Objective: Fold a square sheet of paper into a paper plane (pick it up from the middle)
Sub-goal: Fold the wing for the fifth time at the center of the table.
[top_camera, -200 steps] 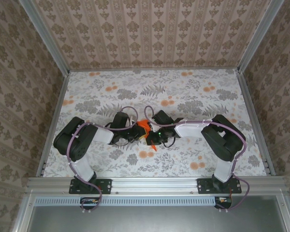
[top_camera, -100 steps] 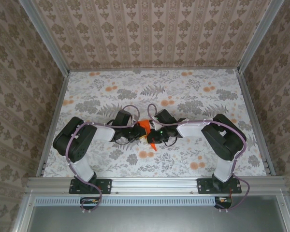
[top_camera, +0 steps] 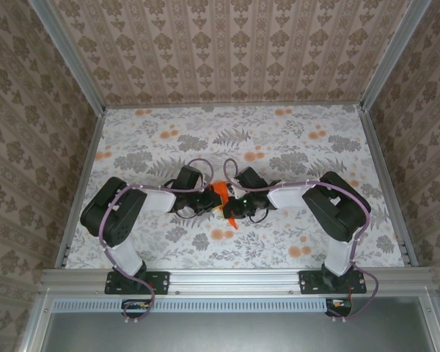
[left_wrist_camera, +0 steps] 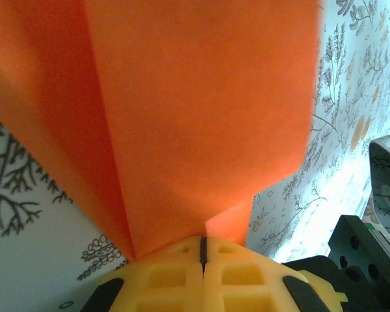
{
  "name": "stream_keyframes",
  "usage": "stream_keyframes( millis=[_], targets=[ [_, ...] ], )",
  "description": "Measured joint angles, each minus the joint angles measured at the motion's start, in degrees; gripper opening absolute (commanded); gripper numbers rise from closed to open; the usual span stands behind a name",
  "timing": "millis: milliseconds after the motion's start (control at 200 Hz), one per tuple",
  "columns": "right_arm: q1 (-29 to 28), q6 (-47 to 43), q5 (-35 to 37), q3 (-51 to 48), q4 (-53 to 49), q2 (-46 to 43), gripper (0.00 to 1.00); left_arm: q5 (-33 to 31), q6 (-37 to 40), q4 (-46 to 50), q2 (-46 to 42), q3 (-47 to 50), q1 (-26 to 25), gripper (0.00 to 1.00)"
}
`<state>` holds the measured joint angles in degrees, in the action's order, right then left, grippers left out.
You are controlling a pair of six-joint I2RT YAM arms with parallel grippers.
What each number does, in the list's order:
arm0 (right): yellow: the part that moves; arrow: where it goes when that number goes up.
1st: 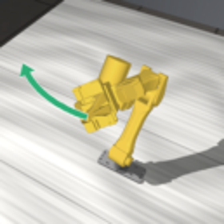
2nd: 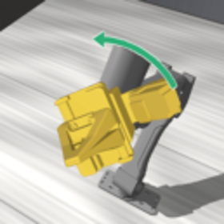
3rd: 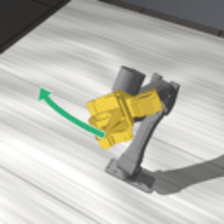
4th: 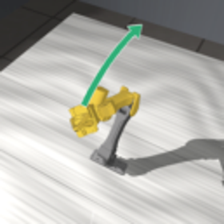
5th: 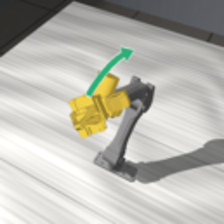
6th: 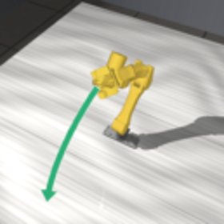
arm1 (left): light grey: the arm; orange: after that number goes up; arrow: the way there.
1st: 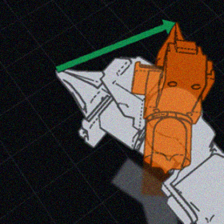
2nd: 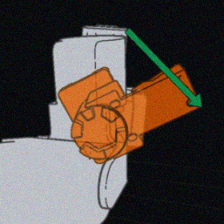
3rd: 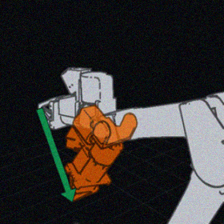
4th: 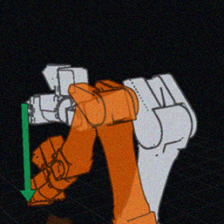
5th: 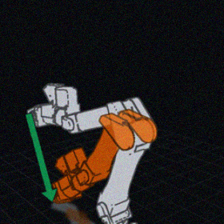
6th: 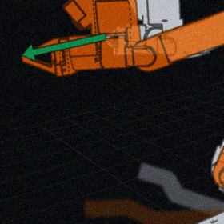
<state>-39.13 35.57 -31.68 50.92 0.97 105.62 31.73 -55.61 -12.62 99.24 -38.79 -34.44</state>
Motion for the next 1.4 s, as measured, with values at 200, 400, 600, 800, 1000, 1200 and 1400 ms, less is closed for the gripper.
stream_keyframes(
  millis=[200, 400, 600, 800, 1000, 1200, 1400],
  targets=[
    [0.3, -1.8, -1.1, -3.5, 3.0, -1.6, 0.03, -1.6, 0.4, 1.1, -0.3, -0.3, -0.5, 0.00],
    [0.3, -3.1, -2.2, -6.3, 3.2, -3.6, 0.03, -1.6, 0.4, 1.1, -0.3, -0.2, -0.5, 0.00],
    [0.3, -3.9, -2.4, -8.5, 3.4, -5.3, 0.03, -1.6, 0.4, 1.0, -0.3, -0.2, -0.5, 0.00],
    [0.3, -3.8, -2.5, -12.8, 4.2, -8.7, 0.04, -1.6, 0.4, 0.8, -0.3, -0.1, -0.5, 0.00],
    [0.3, -3.8, -2.8, -15.1, -0.7, -12.5, 0.03, -1.6, 0.4, 0.7, -0.5, 0.0, -0.5, 0.00],
    [0.2, -3.9, -0.7, -14.9, -7.8, -17.4, 0.03, -2.3, 0.4, 0.9, -1.2, 0.3, -0.5, 0.00],
    [0.2, -3.3, 1.3, -7.7, -7.2, -16.3, 0.02, -2.8, 0.4, 1.4, -1.6, 0.4, -0.5, 0.00]
  ],
)
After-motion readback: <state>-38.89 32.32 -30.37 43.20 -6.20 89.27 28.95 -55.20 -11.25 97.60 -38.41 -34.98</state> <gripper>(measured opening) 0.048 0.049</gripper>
